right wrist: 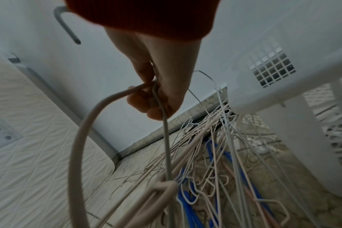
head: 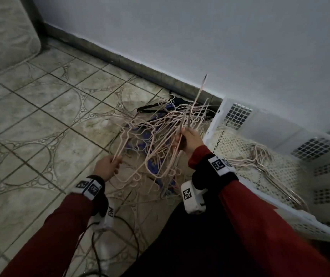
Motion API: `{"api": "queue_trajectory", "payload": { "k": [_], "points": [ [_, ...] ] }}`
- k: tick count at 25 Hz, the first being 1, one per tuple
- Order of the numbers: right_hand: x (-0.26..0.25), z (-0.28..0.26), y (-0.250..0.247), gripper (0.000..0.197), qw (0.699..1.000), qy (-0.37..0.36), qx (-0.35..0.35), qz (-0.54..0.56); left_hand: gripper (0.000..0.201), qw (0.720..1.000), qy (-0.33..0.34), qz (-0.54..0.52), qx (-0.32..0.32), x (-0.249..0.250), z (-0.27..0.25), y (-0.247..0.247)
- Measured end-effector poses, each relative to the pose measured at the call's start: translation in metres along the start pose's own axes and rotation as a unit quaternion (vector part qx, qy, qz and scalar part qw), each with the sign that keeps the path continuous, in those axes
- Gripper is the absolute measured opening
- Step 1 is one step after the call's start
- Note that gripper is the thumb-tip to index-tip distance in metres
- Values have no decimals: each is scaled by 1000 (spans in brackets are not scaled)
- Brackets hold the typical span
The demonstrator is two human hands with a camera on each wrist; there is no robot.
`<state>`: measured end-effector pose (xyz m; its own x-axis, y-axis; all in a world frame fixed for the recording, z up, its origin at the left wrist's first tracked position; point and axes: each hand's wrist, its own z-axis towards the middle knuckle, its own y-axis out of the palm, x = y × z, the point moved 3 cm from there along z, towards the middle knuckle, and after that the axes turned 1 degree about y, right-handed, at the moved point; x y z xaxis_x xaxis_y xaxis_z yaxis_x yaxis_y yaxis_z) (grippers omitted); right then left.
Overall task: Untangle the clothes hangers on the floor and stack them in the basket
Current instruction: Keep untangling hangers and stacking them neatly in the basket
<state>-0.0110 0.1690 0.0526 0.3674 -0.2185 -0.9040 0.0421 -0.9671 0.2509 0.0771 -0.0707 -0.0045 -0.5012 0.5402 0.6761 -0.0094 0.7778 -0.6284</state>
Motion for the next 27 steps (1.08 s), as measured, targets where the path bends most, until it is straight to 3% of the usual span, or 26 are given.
{"api": "queue_trajectory", "payload": {
  "k": [3,6,8,9,11,12,14,19,24,27],
  "points": [
    [2,-8,3,34,1000,5,-17,1,43,991,8,126,34,5,-7,4],
    [4,-13,10,31,999,14,-42,14,36,991,62,121,16,24,-26,27],
    [4,-15,14,31,998,19,-63,6,32,997,50,-4,-50,35,-35,45],
    [3,-16,16,32,997,18,-73,2,31,990,12,-100,-98,41,-39,53],
    [3,-18,18,31,996,14,-86,-8,30,944,-59,-292,-138,55,-46,63],
    [1,-19,17,31,996,13,-86,-16,31,925,-55,-352,-129,63,-47,63],
    [2,-20,12,33,997,20,-73,-26,33,916,9,-386,-107,77,-49,53],
    [13,-12,1,33,999,32,-10,-42,31,916,170,-341,-123,103,-47,24],
    [13,-15,-6,31,999,30,-9,-6,27,945,234,-194,-121,89,-49,44],
    [14,-19,-5,32,999,38,-10,-35,17,940,249,-179,-152,83,-56,61]
  ]
}}
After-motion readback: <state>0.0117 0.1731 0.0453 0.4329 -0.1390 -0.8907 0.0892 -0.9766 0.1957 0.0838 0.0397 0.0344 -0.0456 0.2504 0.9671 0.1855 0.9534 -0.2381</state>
